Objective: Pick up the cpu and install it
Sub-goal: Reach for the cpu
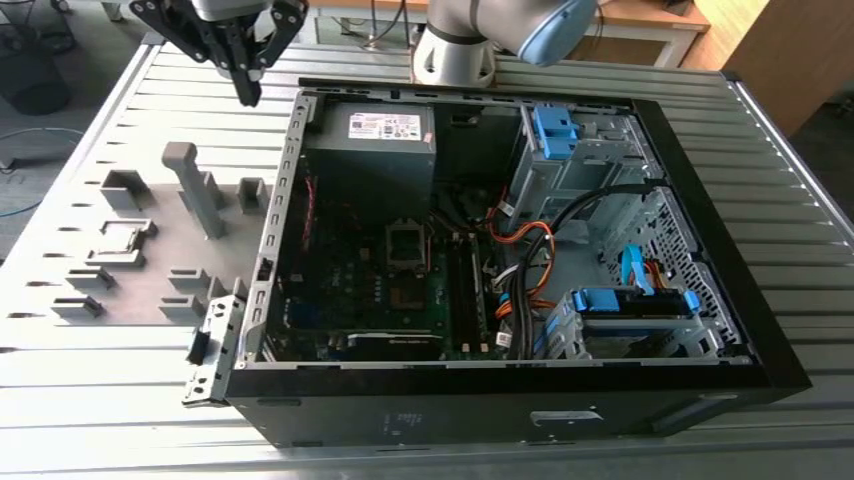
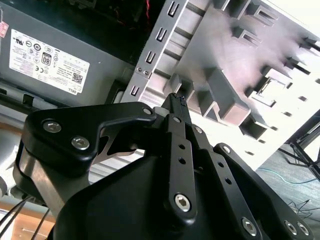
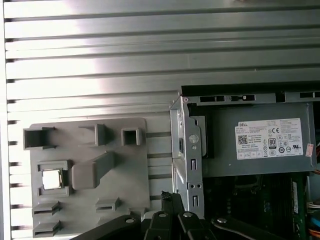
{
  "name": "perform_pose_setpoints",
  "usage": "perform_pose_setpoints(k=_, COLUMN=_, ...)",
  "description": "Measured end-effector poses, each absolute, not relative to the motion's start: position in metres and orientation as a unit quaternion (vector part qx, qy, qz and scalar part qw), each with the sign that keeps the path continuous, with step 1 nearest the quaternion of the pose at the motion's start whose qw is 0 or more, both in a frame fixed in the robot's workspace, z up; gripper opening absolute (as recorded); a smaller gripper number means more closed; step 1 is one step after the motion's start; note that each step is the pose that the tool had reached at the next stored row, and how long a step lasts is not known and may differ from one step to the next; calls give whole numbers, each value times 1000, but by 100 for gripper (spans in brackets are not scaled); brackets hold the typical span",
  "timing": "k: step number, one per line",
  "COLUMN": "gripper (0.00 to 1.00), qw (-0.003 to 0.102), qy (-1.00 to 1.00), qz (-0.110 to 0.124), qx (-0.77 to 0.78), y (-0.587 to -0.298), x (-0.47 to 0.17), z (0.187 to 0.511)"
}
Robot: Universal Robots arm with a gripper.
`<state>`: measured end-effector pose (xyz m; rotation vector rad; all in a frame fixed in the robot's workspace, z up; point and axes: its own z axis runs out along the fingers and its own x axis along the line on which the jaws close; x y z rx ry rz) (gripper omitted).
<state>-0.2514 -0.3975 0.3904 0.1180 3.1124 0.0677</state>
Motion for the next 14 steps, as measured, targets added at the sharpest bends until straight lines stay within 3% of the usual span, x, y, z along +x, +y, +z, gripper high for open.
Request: perform_pose_setpoints(k=14, gripper=11, qw=13, qy=999, qz=22, qx=38, y=-393, x=-284, z=388)
